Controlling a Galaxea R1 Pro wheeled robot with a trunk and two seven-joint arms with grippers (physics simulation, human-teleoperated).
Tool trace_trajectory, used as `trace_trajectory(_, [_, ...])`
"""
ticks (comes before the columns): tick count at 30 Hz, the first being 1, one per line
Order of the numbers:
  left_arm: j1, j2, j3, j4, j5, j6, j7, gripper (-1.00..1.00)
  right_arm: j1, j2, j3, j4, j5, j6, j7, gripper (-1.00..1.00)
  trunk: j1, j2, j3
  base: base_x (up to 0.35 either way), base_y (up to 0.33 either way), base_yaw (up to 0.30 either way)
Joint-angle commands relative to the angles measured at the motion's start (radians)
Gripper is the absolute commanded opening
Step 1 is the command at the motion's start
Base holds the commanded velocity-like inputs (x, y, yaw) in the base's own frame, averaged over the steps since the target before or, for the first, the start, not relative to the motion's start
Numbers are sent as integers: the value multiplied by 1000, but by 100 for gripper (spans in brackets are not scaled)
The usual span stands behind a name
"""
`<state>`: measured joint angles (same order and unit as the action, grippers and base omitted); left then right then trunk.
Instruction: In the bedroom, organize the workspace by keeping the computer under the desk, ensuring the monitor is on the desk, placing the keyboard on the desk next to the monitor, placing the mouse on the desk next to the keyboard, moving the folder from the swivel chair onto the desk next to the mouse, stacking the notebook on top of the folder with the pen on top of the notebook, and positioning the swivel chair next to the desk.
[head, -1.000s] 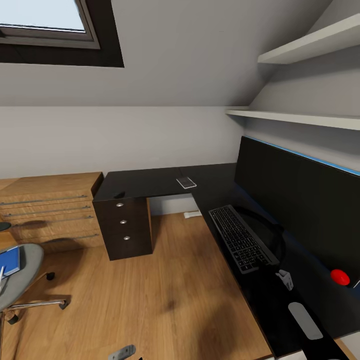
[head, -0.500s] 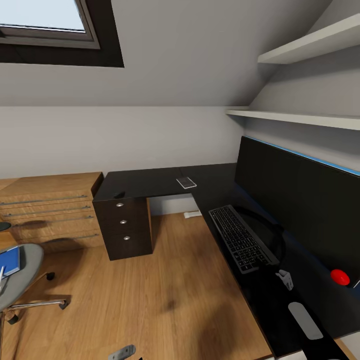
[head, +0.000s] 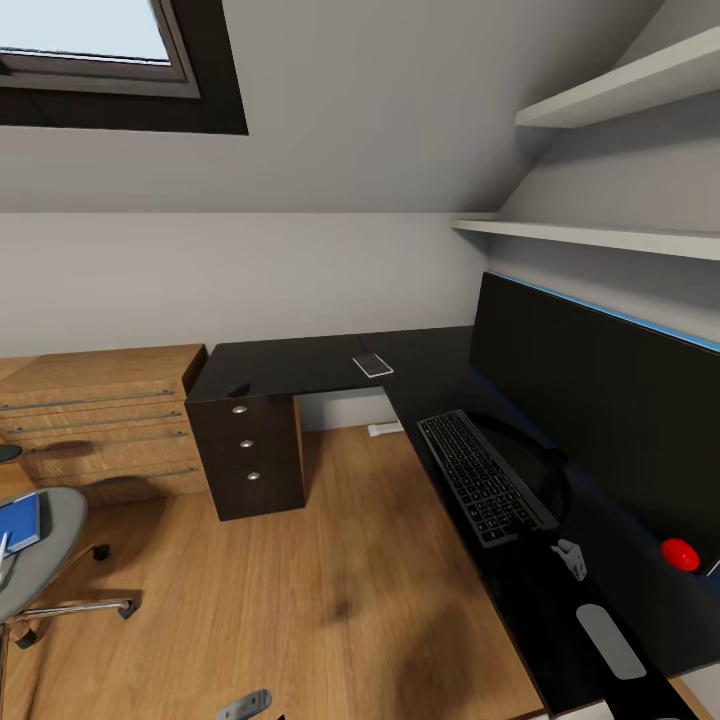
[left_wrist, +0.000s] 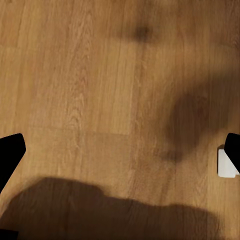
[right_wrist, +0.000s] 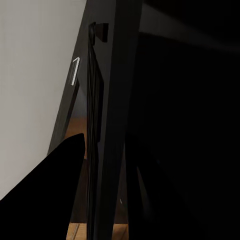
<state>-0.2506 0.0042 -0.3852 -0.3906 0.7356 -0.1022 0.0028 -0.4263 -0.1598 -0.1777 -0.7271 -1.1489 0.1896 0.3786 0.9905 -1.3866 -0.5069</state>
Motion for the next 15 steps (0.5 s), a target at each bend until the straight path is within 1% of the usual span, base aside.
trace_trajectory(1, [-1,0,-6,1,8,-5,0,100,0,0,1,3,3,8,-48,100,0,0,-1,0,0,0])
trace_trajectory(15, [-1,2,-6,1,8,-6,0,100,0,-1,0,3,3,8,-47,100,0,0,-1,0,0,0])
